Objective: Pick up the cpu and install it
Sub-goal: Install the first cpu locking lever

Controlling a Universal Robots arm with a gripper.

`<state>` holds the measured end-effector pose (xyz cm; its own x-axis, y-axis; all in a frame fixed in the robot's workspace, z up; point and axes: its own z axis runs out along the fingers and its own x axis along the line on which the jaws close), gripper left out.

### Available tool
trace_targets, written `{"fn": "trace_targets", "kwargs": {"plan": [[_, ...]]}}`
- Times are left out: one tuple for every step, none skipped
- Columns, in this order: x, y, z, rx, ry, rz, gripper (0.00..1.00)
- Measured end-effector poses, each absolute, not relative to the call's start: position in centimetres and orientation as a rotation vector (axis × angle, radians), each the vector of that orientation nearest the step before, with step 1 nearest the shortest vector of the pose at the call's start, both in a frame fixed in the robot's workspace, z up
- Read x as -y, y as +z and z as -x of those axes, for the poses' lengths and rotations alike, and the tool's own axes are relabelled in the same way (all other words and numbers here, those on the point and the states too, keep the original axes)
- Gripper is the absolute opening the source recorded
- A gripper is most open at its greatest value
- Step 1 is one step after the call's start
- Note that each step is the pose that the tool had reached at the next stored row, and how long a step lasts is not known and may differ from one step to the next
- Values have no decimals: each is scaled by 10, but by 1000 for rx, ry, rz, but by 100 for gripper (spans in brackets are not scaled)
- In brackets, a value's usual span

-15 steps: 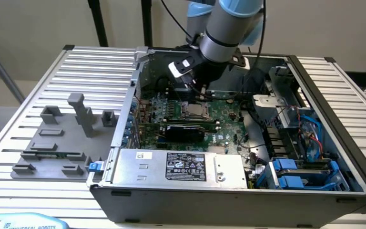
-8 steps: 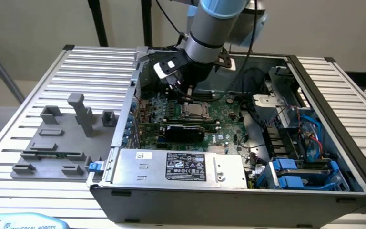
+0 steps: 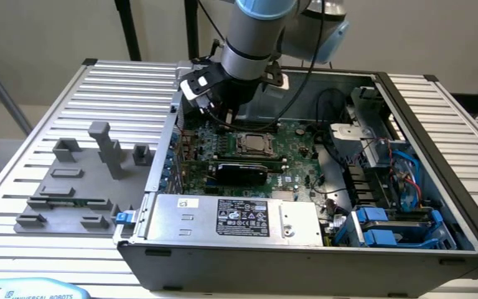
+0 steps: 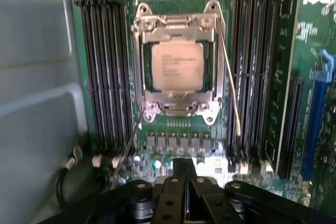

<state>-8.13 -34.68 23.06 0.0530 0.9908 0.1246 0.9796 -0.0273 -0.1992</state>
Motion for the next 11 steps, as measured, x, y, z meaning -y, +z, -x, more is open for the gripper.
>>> {"fn": "trace_targets", "kwargs": {"plan": [[346, 232, 82, 2014, 70, 2099, 11], [345, 233, 83, 2013, 70, 2100, 11], [345, 235, 83, 2011, 69, 2103, 11], [344, 237, 83, 2009, 68, 2106, 11], [344, 239, 84, 2006, 66, 2109, 11], [344, 241, 84, 2003, 64, 2112, 11], [344, 243, 84, 2000, 62, 2115, 11], [343, 243, 85, 1997, 62, 2117, 11], [342, 243, 86, 1995, 61, 2119, 11], [342, 243, 86, 1994, 61, 2120, 11], [342, 243, 86, 1994, 61, 2120, 11]]}}
